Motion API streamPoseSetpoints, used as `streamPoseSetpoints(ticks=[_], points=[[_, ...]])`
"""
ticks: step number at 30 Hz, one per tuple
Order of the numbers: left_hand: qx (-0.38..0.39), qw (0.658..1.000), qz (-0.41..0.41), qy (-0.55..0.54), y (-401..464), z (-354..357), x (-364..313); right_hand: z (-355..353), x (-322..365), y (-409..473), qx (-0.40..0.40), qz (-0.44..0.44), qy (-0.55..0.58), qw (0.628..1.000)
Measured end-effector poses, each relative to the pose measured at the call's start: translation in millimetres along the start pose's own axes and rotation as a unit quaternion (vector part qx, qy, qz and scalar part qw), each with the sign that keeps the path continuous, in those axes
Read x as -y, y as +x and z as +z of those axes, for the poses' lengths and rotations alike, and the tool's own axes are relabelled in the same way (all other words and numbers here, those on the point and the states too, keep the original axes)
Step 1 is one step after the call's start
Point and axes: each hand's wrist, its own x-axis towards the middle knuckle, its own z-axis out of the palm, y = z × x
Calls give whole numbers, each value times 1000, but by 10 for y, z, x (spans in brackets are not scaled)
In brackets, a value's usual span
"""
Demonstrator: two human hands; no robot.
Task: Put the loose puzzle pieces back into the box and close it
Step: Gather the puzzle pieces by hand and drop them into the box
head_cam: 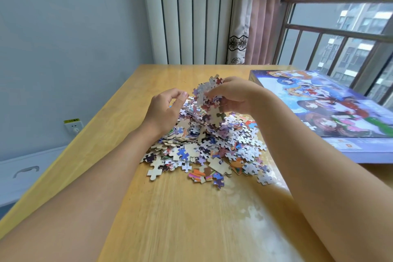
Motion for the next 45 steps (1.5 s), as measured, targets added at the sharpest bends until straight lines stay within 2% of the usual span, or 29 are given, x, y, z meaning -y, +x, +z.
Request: streamPoseSetpoints(ticks=[3, 6, 13, 16, 22, 29, 32, 34, 38, 45], points=[[0, 1000, 2, -6, -9, 14, -10, 5, -30, -113, 14, 27, 142, 989], [3, 1000, 6, -7, -21, 28, -28, -10, -105, -179, -5, 60, 251, 966], [10, 999, 47, 4, -86, 83, -280, -119, -257, -272, -44, 115, 351, 928], [39, 995, 85, 25, -127, 136, -422, -172, -300, -438, -44, 123, 346, 929], [53, 996, 73, 13, -211, 244, -654, -233, -342, -644, -38, 132, 285, 949], [116, 991, 40, 49, -269, 371, -946, -430, -221, -936, -14, 91, 359, 929], [179, 977, 62, 94, -257, 569, -1128, -651, -215, -1132, -12, 83, 376, 923], [205, 971, 88, 87, -250, 767, -1248, -791, -182, -1223, -17, 86, 384, 919], [156, 985, 73, -21, -229, 1147, -1397, -1040, -129, -1346, -44, 79, 342, 935], [134, 988, 71, -25, -210, 1252, -1463, -1124, -233, -1407, -50, 74, 380, 921]])
